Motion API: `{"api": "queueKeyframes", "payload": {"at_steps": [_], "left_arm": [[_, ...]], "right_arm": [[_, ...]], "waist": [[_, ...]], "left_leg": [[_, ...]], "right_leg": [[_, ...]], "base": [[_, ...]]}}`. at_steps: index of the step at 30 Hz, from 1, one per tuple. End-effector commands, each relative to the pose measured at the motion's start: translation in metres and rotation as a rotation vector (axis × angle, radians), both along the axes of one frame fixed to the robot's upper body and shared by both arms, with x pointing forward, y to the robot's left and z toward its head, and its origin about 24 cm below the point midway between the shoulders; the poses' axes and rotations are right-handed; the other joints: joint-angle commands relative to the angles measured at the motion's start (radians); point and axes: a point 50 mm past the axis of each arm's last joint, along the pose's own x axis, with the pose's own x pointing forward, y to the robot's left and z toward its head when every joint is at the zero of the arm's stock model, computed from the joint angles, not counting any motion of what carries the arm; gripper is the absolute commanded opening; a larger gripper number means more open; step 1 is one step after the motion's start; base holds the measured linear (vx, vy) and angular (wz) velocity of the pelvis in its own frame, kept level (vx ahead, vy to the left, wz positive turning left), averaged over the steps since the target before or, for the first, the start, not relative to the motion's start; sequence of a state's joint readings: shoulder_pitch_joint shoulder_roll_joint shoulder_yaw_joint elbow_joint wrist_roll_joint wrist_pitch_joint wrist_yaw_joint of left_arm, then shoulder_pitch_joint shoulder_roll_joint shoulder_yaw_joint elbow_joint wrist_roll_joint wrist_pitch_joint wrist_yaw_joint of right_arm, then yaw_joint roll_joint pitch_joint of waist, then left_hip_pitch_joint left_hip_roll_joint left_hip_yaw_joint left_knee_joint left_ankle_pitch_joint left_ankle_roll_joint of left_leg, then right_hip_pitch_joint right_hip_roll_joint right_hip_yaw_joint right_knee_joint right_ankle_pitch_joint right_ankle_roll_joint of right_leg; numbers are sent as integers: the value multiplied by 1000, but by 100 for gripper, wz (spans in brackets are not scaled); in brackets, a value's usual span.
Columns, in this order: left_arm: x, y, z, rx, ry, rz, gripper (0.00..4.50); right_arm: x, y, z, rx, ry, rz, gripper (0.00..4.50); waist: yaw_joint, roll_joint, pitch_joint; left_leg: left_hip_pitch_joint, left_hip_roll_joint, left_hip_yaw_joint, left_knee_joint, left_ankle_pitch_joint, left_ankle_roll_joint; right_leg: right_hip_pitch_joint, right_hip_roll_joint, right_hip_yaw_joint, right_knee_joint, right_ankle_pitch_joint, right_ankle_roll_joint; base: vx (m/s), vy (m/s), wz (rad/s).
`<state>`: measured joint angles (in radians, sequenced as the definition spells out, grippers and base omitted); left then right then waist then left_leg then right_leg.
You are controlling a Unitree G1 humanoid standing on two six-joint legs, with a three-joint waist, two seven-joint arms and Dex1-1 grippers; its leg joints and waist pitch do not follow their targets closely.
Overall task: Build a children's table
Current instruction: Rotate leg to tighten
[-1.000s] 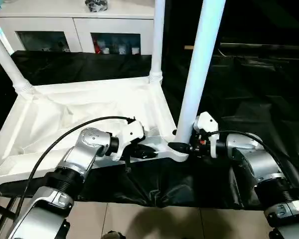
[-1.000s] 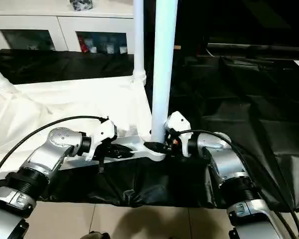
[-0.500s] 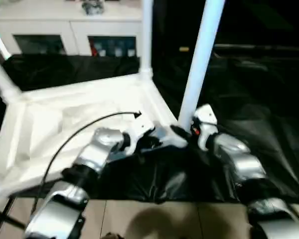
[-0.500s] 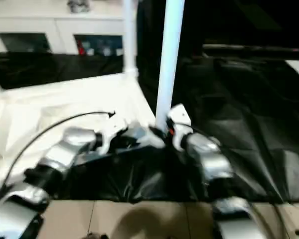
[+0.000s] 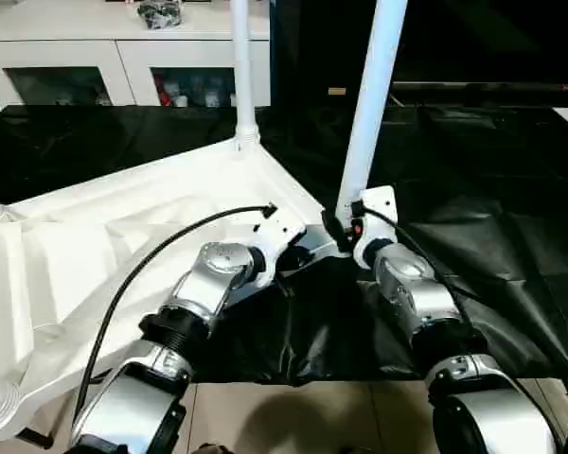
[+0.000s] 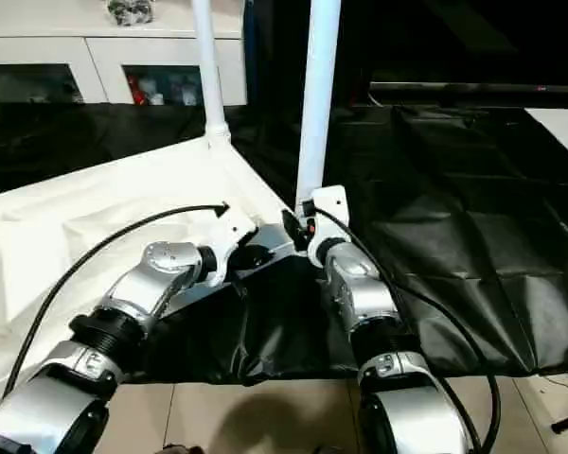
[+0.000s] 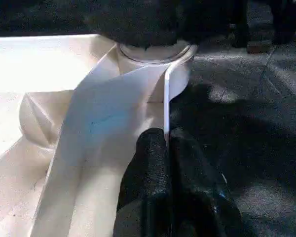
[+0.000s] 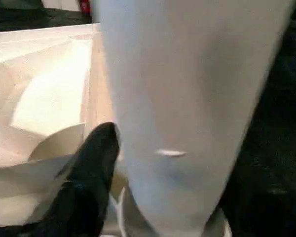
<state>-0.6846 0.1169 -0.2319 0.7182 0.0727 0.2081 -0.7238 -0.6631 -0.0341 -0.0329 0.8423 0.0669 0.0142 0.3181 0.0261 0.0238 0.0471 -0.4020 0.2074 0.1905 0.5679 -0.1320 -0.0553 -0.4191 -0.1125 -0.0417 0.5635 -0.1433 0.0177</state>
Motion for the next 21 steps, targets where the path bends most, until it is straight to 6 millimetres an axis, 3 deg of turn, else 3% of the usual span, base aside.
{"api": "queueKeyframes", "payload": {"at_steps": [1, 4, 7, 10, 12, 15, 16, 21], "left_arm": [[2, -11, 21, -74, -100, -74, 0], [-4, -1, 19, -55, -84, -167, 0], [-5, 3, 19, -47, -82, -195, 0], [-11, 9, 20, -58, -67, -284, 0], [-14, 13, 20, -56, -50, -332, 0], [-17, 18, 20, -44, -32, -371, 0], [-17, 18, 20, -43, -31, -374, 0], [-20, 22, 19, -34, -10, -417, 0]], "right_arm": [[-6, 27, -3, -13, 10, 171, 310], [-9, 15, 3, -65, -34, 316, 310], [-13, 10, 4, -81, -41, 390, 310], [-21, -2, 3, -104, -23, 516, 310], [-27, -9, 3, -103, -4, 593, 310], [-33, -18, 6, -107, 13, 686, 310], [-33, -19, 7, -108, 14, 692, 283], [-37, -28, 12, -126, 29, 756, 240]], "waist": [[0, -10, -70], [1, -10, -71], [5, -7, -72], [13, -9, -73], [17, -9, -72], [25, -7, -73], [30, -6, -72], [38, -3, -70]], "left_leg": [[29, 3, -4, -69, -437, 12], [24, 4, -3, -68, -418, 23], [31, 7, 1, -65, -402, 32], [28, 9, 2, -64, -373, 41], [27, 11, 4, -63, -361, 49], [34, 14, 9, -59, -367, 51], [35, 15, 10, -59, -369, 49], [33, 14, 6, -64, -378, 28]], "right_leg": [[33, -11, 3, -71, -406, -153], [40, -10, 3, -67, -368, -165], [37, -10, 7, -64, -329, -185], [45, -9, 6, -56, -291, -198], [46, -8, 7, -53, -278, -206], [39, -7, 10, -51, -278, -221], [38, -7, 11, -49, -282, -221], [39, -9, 10, -51, -322, -203]], "base": [[0, 0, 0], [0, 0, 0], [0, 0, 0], [0, 0, 0], [0, 0, 0], [0, 0, 0], [0, 0, 0], [0, 0, 0]]}}
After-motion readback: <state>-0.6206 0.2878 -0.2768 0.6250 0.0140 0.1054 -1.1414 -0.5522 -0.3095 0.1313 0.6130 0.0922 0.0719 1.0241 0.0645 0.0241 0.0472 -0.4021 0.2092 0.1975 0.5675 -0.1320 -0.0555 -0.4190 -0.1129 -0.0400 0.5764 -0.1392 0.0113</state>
